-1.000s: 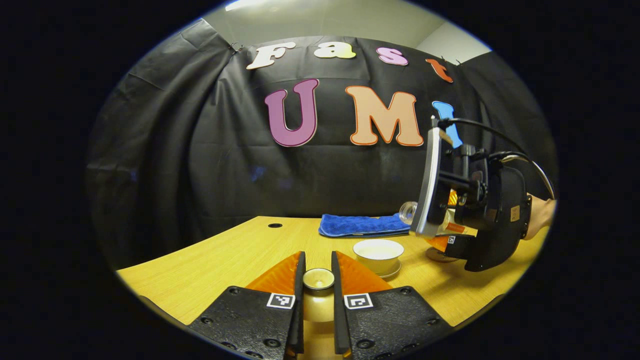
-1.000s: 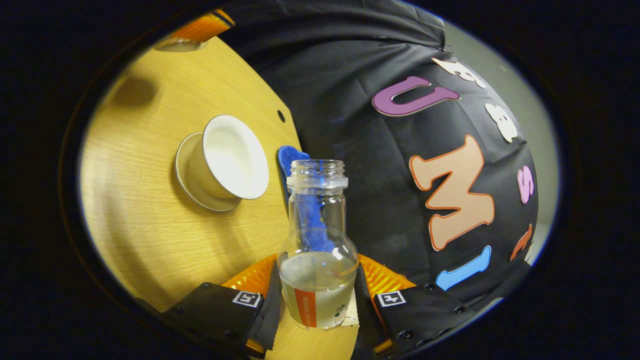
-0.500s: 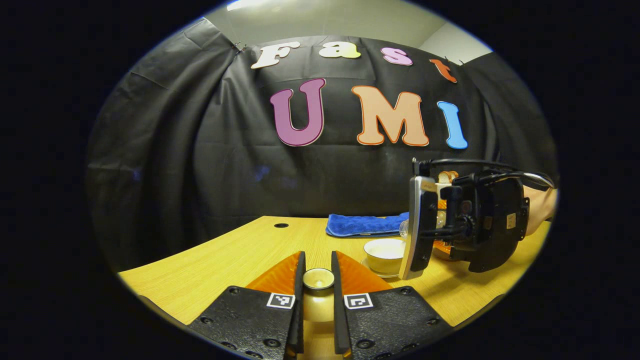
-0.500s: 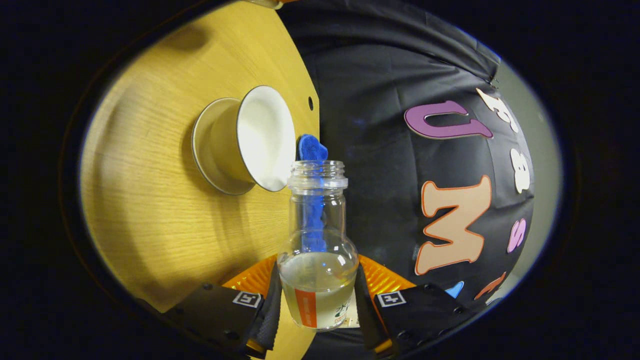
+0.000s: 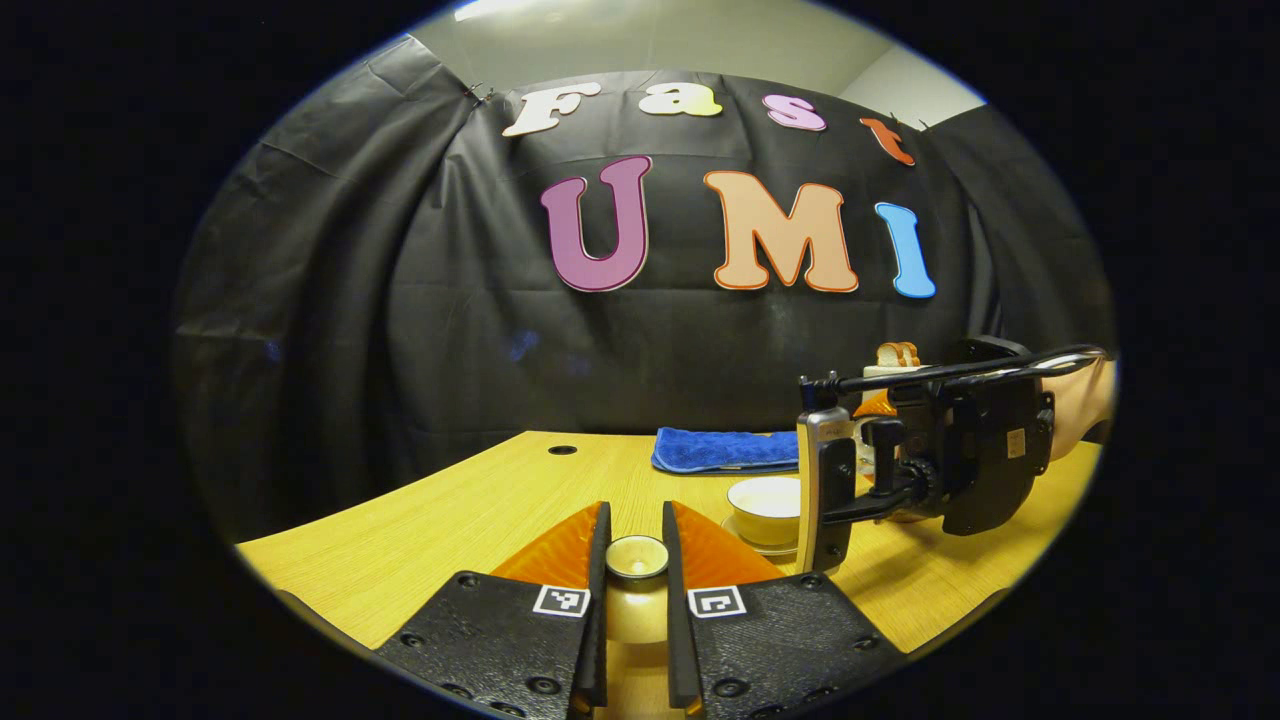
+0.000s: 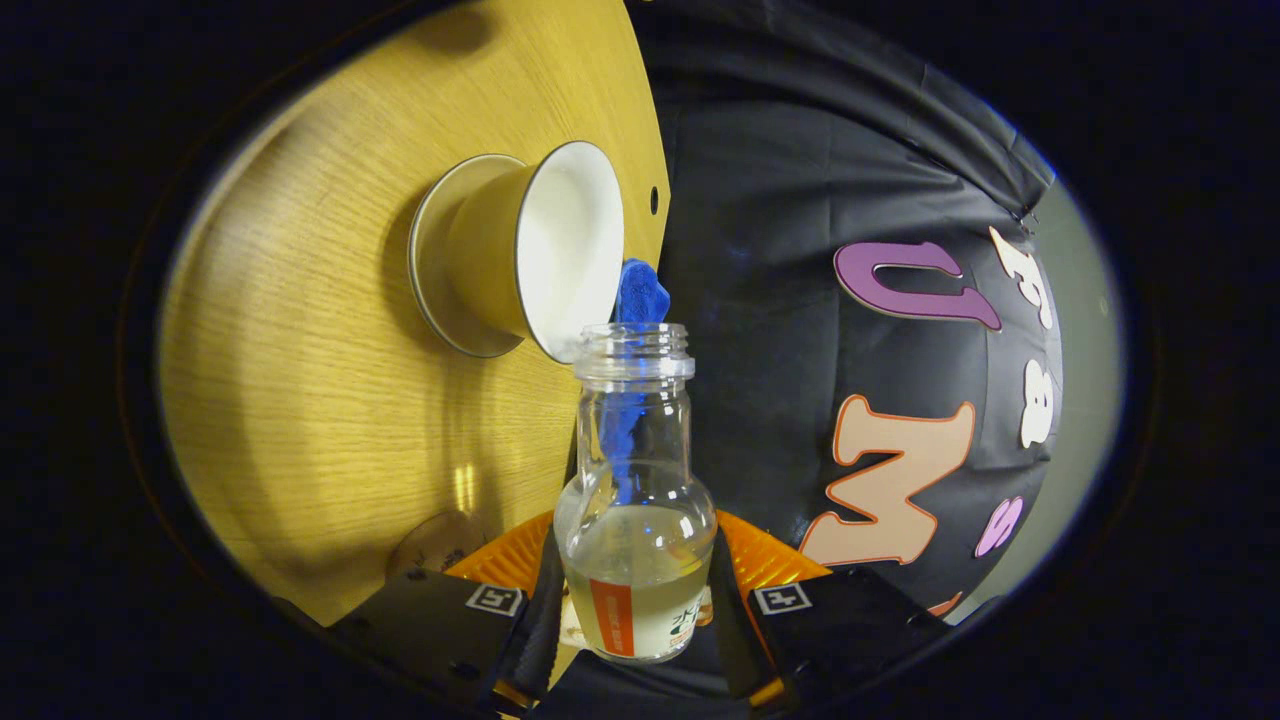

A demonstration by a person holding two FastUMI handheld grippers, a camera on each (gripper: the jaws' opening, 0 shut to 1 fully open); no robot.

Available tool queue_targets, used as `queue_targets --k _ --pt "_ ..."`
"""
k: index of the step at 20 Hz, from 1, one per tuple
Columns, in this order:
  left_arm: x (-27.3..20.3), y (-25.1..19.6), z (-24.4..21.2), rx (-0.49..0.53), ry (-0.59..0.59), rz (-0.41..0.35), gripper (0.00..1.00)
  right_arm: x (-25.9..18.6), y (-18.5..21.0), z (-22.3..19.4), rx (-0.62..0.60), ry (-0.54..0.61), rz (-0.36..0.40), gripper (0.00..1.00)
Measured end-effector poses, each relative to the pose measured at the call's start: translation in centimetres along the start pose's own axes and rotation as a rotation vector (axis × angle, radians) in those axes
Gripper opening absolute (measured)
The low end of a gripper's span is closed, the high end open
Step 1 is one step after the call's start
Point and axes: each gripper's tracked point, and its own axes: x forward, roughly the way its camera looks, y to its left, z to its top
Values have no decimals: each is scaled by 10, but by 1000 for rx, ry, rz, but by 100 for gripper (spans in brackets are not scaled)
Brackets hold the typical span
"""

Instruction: Open the teacup lid with one hand, grasp the water bottle and pour water into the teacup with the other hand; after pouring, place the water bottle on the coaster and then close the teacup lid.

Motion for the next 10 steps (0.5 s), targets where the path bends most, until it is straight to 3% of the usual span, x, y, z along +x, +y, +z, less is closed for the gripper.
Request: queue_targets --k 10 --pt "0 0 0 1 0 -2 20 3 -20 4 -167 -7 -18 69"
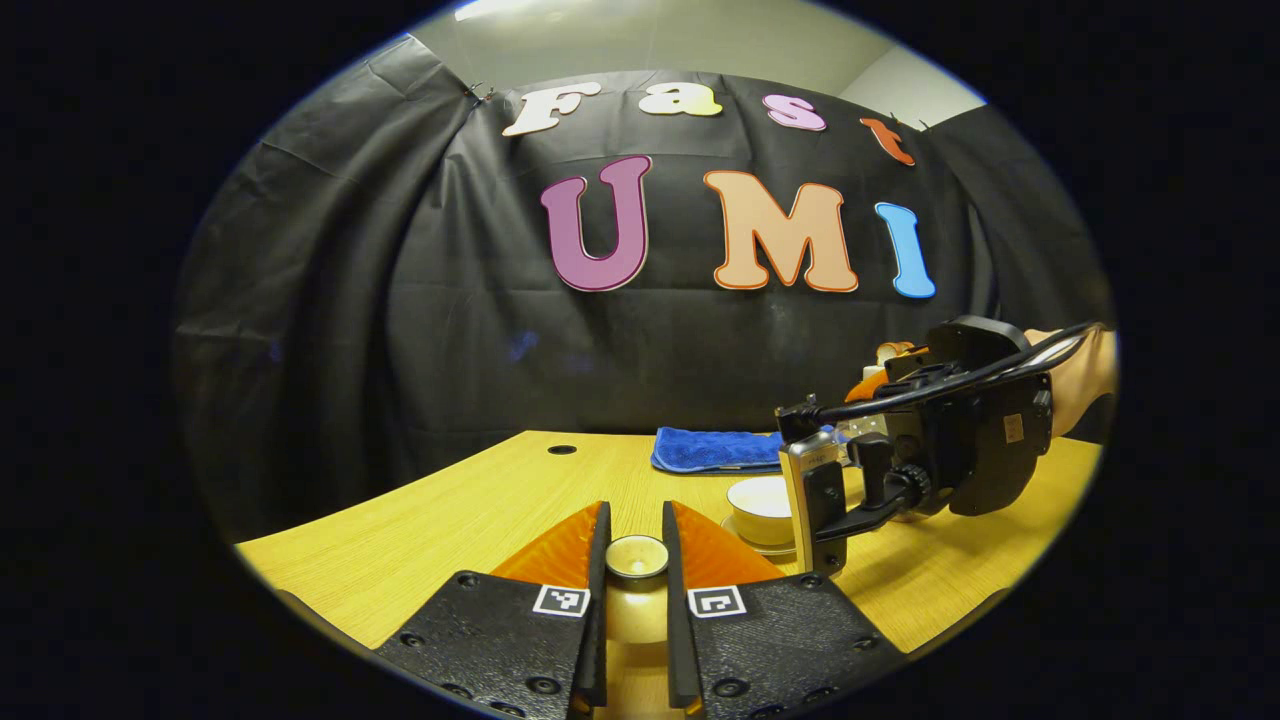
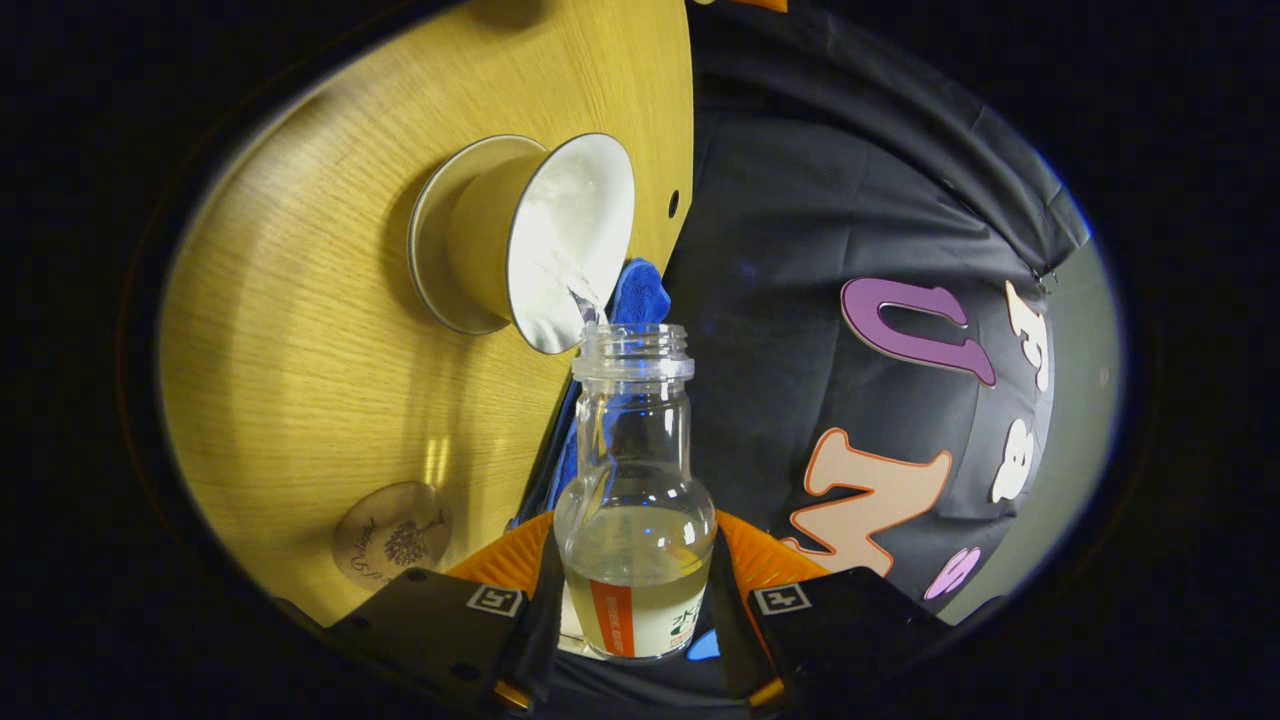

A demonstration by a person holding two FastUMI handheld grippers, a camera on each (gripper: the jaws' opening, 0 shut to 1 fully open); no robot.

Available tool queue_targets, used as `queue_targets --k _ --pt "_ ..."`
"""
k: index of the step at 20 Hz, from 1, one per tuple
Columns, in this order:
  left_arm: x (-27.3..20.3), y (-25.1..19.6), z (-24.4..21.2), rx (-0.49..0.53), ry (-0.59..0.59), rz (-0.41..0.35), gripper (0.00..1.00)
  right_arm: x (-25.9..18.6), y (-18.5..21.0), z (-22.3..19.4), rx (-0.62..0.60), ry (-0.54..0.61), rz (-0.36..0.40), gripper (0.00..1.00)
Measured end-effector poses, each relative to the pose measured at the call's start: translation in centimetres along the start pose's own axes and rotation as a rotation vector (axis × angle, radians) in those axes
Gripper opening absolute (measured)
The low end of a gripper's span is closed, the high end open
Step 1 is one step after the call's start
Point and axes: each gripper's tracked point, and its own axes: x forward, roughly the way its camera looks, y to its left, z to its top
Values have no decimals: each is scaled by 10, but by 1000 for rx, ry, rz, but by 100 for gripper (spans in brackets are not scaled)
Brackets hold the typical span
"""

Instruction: Open the teacup lid with one hand, grasp the water bottle and pour water into the teacup with the other hand; after pouring, place the water bottle on the coaster and then close the teacup lid.

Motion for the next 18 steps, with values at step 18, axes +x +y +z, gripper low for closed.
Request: queue_targets --k 18 --pt "-1 1 0 2 -1 -1 20 1 -35 11 -193 -17 -24 67"
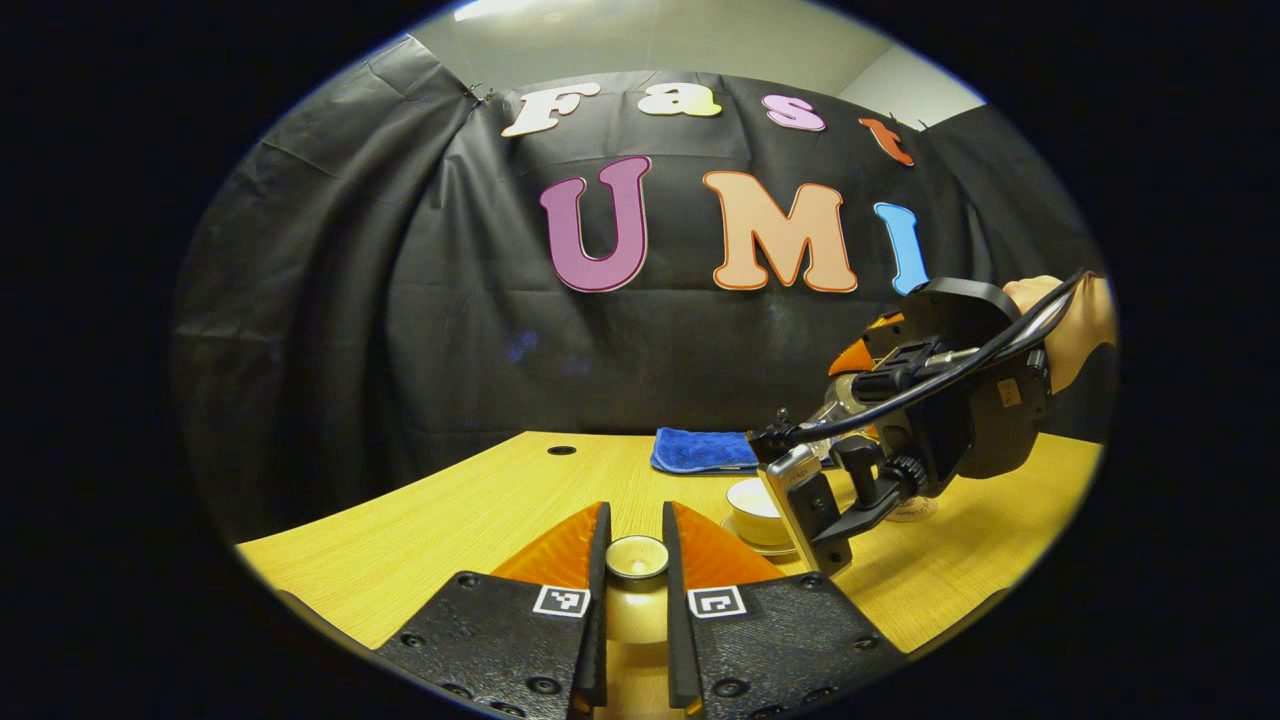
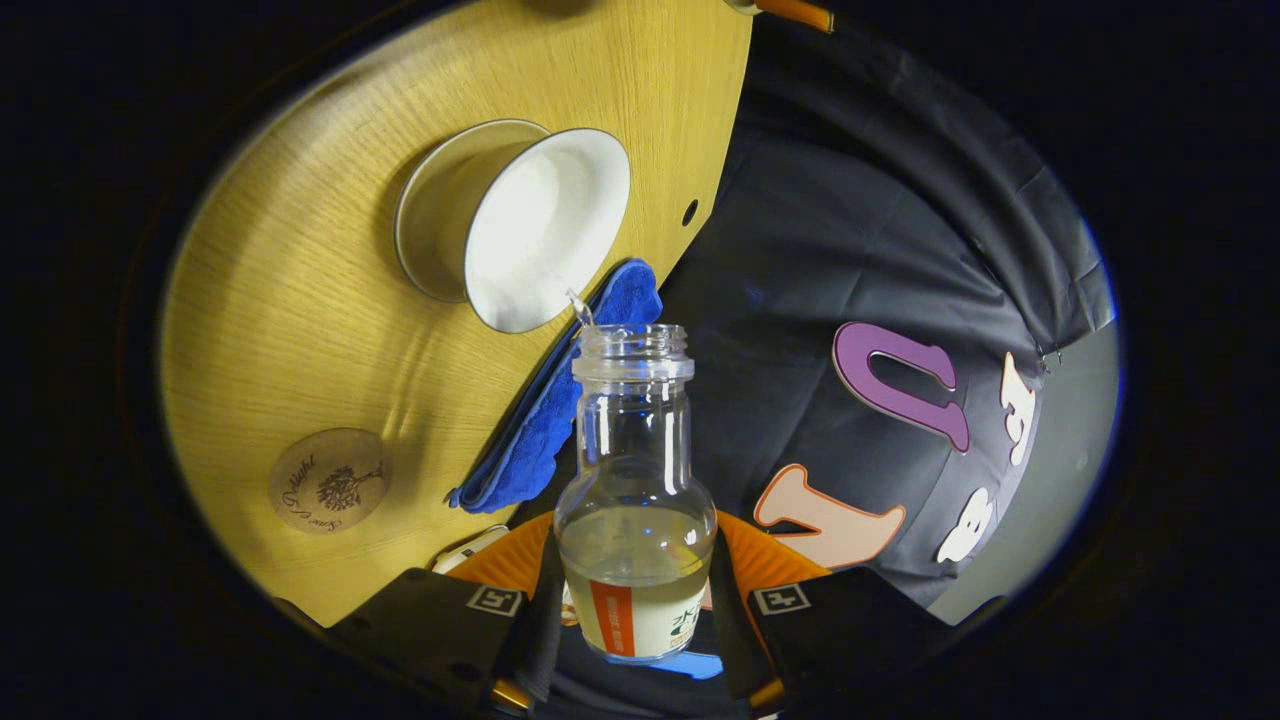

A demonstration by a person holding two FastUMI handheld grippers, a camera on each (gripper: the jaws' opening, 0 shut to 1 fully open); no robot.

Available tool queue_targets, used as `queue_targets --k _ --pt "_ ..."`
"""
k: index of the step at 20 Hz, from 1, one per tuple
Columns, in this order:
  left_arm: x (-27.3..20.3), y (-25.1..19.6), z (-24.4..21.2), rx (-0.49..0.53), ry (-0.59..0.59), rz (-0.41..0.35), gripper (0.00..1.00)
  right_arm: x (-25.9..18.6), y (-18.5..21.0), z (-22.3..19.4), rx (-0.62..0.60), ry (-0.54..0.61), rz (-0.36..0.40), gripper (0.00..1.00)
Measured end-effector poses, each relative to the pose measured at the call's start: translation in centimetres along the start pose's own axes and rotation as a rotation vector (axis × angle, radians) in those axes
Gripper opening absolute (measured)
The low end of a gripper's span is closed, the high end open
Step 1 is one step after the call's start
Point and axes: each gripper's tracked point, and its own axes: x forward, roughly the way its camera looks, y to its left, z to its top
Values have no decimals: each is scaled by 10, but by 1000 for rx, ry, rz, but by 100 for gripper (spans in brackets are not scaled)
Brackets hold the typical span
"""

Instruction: Open the teacup lid with one hand, grasp the water bottle and pour water into the teacup with the other hand; after pouring, place the water bottle on the coaster and then close the teacup lid.

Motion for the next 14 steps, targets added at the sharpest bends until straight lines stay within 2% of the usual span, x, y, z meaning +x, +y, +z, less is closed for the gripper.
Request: queue_targets --k 14 --pt "0 -1 0 1 0 -3 21 -1 -5 13 -55 -20 -10 67"
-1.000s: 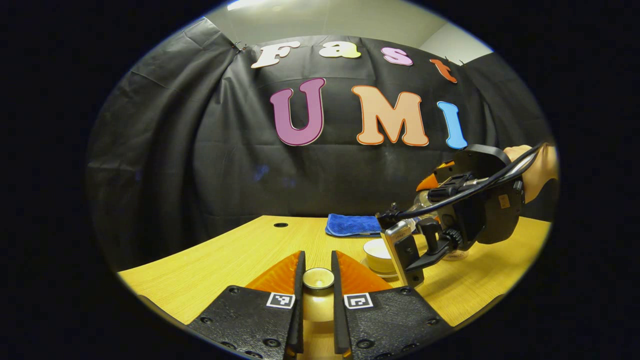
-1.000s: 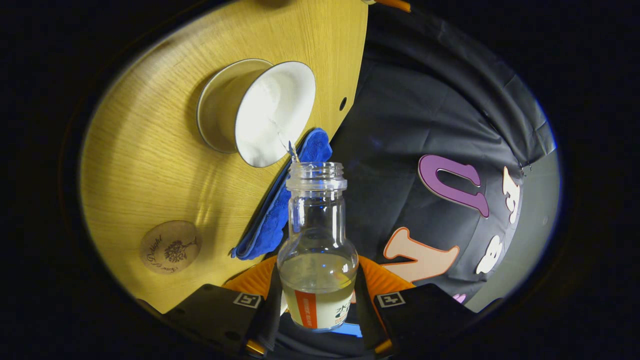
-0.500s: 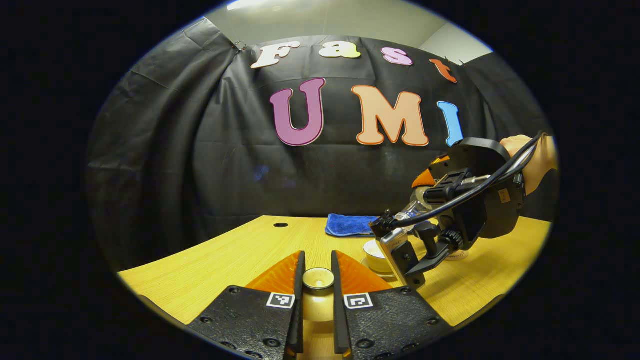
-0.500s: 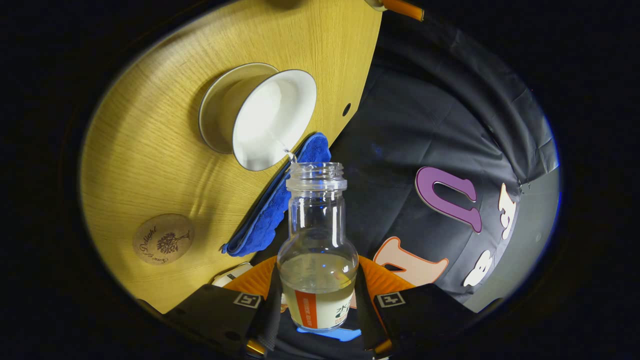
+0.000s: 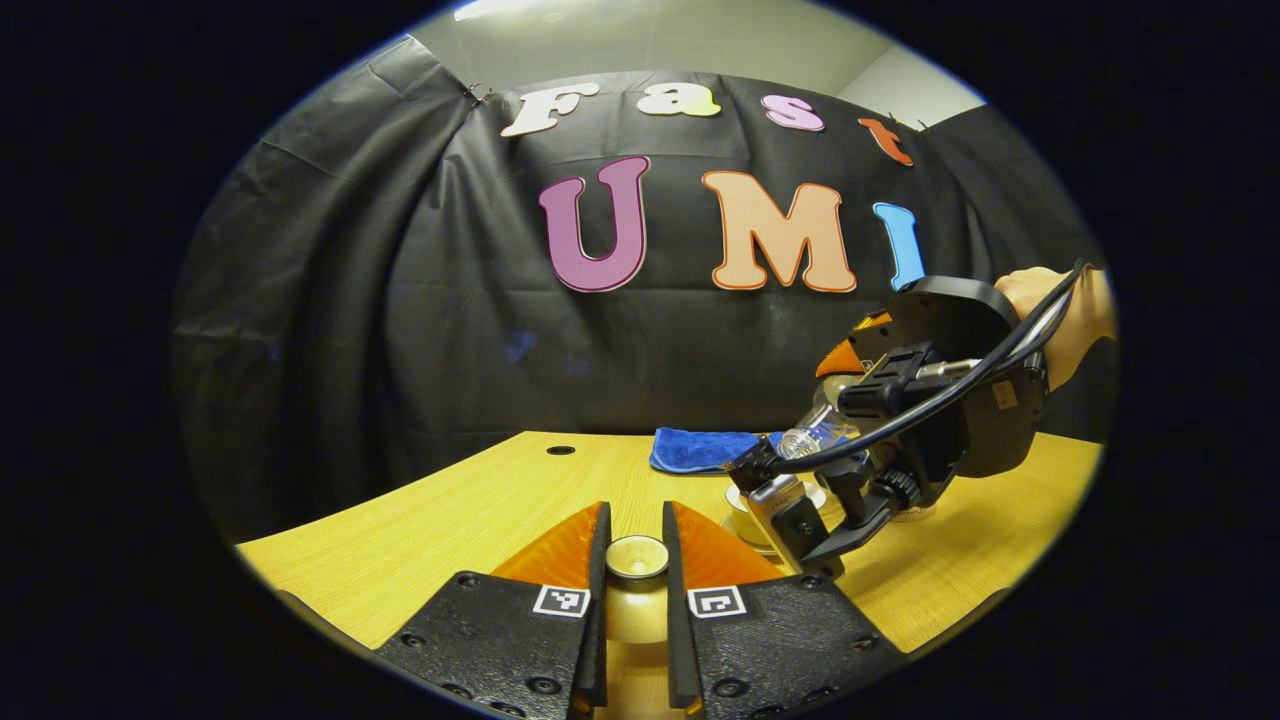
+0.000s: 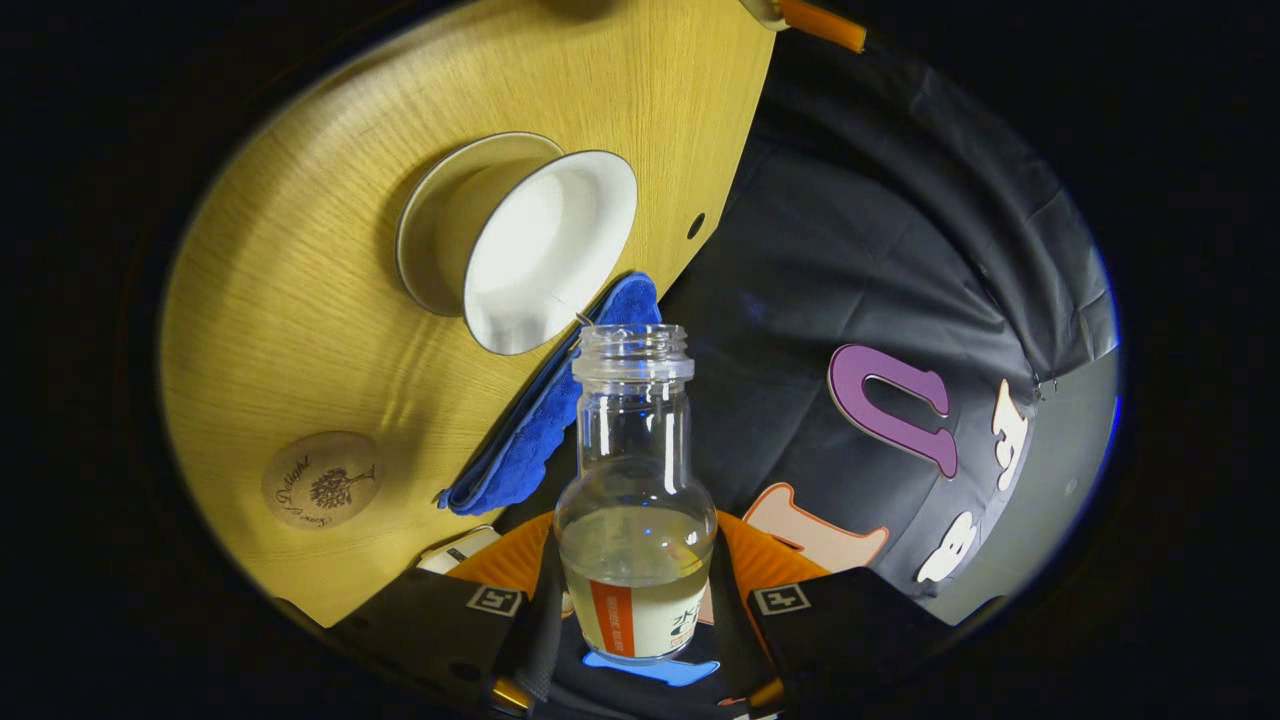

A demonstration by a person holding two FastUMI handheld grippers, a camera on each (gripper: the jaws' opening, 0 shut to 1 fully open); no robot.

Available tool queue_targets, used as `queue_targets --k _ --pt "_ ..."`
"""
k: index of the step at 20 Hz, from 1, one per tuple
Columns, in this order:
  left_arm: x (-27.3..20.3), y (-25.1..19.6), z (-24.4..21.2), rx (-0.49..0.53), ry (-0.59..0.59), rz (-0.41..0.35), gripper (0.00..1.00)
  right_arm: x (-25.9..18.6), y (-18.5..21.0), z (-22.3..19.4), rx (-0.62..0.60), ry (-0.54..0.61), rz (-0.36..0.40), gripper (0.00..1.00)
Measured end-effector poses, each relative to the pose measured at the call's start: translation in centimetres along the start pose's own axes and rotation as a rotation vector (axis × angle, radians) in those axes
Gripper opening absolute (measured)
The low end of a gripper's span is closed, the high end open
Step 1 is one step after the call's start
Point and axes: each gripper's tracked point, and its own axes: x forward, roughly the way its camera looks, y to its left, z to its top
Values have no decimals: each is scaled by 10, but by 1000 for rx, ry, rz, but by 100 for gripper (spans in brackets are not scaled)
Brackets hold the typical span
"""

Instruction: Open the teacup lid with one hand, grasp the water bottle and pour water into the teacup with the other hand; after pouring, place the water bottle on the coaster and then close the teacup lid.

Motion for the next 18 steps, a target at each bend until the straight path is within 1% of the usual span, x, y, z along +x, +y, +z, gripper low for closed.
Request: queue_targets --k 7,10,11,12,15,16,18 --pt "1 0 0 0 -1 0 20 2 7 4 -9 -4 8 67" --pt "0 0 0 0 -1 0 20 3 14 6 20 -12 24 69" --pt "0 0 0 1 -1 1 21 4 19 6 53 -12 41 69" --pt "0 1 0 0 0 4 20 4 23 6 90 -13 61 69" --pt "1 1 1 1 0 7 21 2 27 6 234 -28 95 70" --pt "1 1 1 0 0 8 21 2 26 10 294 -45 104 70" --pt "0 1 0 0 1 7 21 -1 29 12 448 -63 151 71"
